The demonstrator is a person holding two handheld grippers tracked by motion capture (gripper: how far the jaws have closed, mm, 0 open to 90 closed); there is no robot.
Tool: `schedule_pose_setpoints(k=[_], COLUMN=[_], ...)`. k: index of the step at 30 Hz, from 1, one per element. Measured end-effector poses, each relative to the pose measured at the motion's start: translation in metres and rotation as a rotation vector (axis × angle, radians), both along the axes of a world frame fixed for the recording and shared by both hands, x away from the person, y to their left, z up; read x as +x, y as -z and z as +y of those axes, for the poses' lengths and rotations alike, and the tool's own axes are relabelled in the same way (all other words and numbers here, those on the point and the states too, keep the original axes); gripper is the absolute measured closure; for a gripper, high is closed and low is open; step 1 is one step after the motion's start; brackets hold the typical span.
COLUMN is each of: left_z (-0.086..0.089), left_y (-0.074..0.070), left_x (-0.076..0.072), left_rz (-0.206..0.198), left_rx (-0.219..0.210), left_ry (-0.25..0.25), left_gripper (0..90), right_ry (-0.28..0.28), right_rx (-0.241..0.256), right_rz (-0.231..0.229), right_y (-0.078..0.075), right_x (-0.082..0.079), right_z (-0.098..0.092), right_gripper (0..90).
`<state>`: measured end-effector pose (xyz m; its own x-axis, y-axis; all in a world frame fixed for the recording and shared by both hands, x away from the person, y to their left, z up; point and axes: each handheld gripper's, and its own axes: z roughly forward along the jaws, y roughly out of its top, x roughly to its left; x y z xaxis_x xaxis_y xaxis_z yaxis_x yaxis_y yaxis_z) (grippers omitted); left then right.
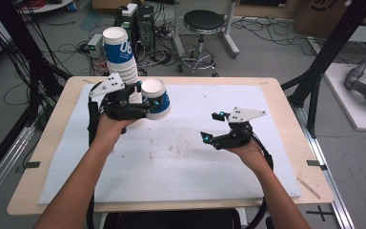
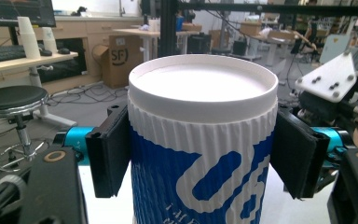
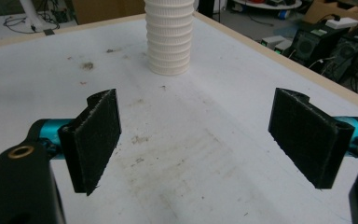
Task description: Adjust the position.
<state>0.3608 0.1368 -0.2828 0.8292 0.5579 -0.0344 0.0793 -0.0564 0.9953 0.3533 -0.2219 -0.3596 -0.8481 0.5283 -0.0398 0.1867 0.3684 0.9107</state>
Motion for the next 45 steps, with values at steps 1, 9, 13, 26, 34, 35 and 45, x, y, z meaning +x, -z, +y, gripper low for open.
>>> schedule_pose_setpoints(k=[1, 9, 13, 26, 34, 35, 45], left_z=[-0.001, -0.013, -0.018, -0.036, -0.05, -0.052, -0.057], left_y=[0.001, 0.007, 0.017, 0.037, 0.045, 0.046, 0.048], left_x=[0.0, -0.004, -0.005, -0.013, -0.018, -0.018, -0.016], left_rz=[0.002, -0.003, 0.01, 0.022, 0.031, 0.032, 0.041], left_rx=[0.003, 0.01, 0.004, 0.011, 0.029, 0.031, 0.016], left_ry=[0.006, 0.031, 0.047, 0.123, 0.178, 0.185, 0.219], left_gripper=[28.7, 28.5, 28.6, 28.7, 28.7, 28.7, 28.9], right_ry=[0.0, -0.014, -0.026, -0.121, -0.148, -0.149, -0.204], right_rx=[0.01, 0.027, 0.049, 0.124, 0.14, 0.151, 0.177], right_rz=[-0.005, 0.016, 0.018, 0.023, 0.006, 0.003, 0.028], right_y=[0.0, 0.004, 0.005, 0.009, 0.009, 0.01, 0.009], right_x=[-0.001, -0.008, -0.012, -0.018, -0.016, -0.015, -0.007], right_z=[-0.001, -0.001, 0.003, 0.022, 0.042, 0.045, 0.053], right_gripper=[17.2, 17.1, 17.1, 17.1, 17.1, 17.1, 20.0])
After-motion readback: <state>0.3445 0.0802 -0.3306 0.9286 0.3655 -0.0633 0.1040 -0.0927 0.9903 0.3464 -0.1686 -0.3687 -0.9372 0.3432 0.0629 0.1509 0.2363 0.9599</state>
